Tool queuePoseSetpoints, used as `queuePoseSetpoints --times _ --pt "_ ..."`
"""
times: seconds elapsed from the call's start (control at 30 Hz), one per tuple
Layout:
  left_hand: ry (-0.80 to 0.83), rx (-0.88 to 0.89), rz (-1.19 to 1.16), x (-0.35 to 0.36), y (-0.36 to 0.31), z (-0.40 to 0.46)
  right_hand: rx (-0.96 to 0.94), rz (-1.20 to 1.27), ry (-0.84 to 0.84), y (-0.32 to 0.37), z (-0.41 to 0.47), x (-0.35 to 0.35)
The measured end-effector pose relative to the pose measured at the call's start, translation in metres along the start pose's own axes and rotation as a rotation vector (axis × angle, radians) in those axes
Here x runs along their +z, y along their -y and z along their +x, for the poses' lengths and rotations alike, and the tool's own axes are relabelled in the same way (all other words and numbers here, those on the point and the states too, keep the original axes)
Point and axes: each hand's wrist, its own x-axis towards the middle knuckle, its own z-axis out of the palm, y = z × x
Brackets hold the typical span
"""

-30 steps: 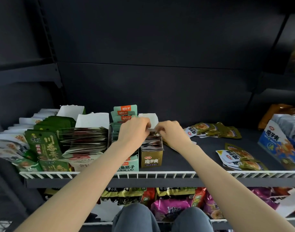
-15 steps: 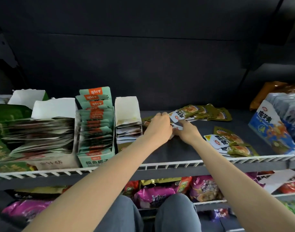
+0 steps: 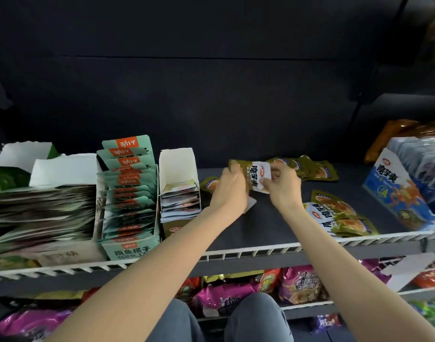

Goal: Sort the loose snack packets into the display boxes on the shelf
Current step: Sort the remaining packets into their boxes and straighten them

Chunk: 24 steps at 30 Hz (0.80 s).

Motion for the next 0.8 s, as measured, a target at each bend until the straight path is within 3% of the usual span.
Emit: queuePoseSetpoints --times 0.1,0.23,0.4,0.6,0.7,0.8 --pt "-0.121 0.082 0.020 -0.021 -0.004 -0.003 -0.210 -0.056 -0.088 0.022 -0.013 -0.020" --pt "-0.326 0.196 -0.042 -0.057 -0.005 -0.017 -0.404 0.047 -0.133 0.057 -0.034 -0.039" --pt "-0.463 0.252 -0.131 -0.100 0.012 -0.044 -0.436 0.107 -0.019 0.089 -0.047 -0.042" --pt "-0.467 0.180 -0.127 -0.133 0.053 -0.066 -0.487 0.087 0.084 0.123 -0.066 -0.013" --pt "-0.394 0.115 -0.011 -0.137 0.067 -0.071 -0.521 0.001 0.127 0.129 -0.070 0.002" --pt "-0.463 0.129 0.102 -0.141 0.073 -0.078 -0.552 -0.081 0.149 0.129 -0.072 0.013"
